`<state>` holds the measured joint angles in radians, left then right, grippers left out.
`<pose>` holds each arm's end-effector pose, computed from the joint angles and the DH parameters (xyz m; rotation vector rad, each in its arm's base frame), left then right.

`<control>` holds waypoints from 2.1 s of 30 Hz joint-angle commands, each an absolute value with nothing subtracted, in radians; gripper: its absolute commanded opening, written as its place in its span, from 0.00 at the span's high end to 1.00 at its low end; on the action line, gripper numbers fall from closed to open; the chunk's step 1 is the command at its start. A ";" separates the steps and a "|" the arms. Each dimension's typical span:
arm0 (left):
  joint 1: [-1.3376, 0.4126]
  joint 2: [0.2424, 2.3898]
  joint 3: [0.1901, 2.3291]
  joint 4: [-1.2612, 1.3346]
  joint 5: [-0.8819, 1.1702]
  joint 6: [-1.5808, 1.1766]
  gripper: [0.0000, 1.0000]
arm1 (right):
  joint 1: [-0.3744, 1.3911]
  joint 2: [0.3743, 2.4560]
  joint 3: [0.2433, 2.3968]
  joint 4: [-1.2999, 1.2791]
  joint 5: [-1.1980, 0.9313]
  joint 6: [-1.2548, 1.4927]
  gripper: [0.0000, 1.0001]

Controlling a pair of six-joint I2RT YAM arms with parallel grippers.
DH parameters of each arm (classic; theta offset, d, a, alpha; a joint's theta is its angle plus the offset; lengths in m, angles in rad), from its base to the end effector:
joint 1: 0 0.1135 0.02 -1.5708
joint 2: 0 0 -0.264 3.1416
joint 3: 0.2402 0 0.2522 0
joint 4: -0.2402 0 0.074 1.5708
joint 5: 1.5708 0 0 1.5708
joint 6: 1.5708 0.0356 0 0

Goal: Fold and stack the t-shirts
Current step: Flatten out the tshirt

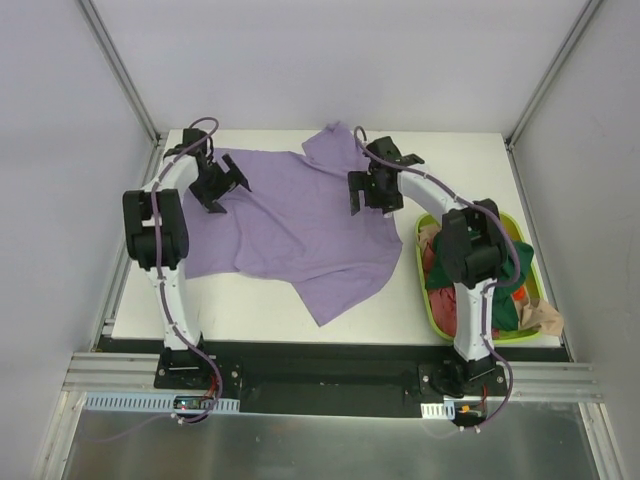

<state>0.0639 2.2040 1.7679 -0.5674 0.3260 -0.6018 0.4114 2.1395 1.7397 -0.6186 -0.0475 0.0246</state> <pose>0.4812 0.0194 0.1864 -0.7355 2.5109 -0.6168 0.4289 0.1890 0.2026 -0.5176 2.5518 0.2200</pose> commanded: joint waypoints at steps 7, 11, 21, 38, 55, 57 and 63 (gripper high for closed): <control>0.217 1.377 1.055 -0.632 -0.014 -0.747 0.01 | 0.797 1.652 1.310 -0.465 -0.109 -0.195 0.04; 0.282 1.261 0.830 -0.627 -0.051 -0.794 0.01 | 1.024 1.638 1.190 -0.371 -0.130 -0.210 0.02; 0.314 1.281 0.687 -0.523 -0.043 -0.778 0.24 | 1.155 1.764 1.201 -0.434 -0.123 -0.190 0.17; 0.336 1.540 0.802 -0.497 -0.075 -0.730 1.00 | 1.163 1.819 1.123 -0.508 -0.043 -0.221 0.60; 0.357 1.328 0.695 -0.505 -0.333 -0.790 1.00 | 1.160 1.473 0.807 -0.607 -0.140 -0.097 0.99; 0.362 1.327 0.701 -0.505 -0.305 -0.776 1.00 | 1.160 1.430 0.805 -0.632 -0.134 -0.080 0.99; 0.362 1.321 0.753 -0.503 -0.048 -0.733 1.00 | 1.152 1.344 0.868 -0.772 0.038 -0.002 0.01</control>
<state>0.3553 1.3472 0.7063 -0.4953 -0.2150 -0.7639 1.1553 1.4078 0.8127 -0.6464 -0.0769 -0.0650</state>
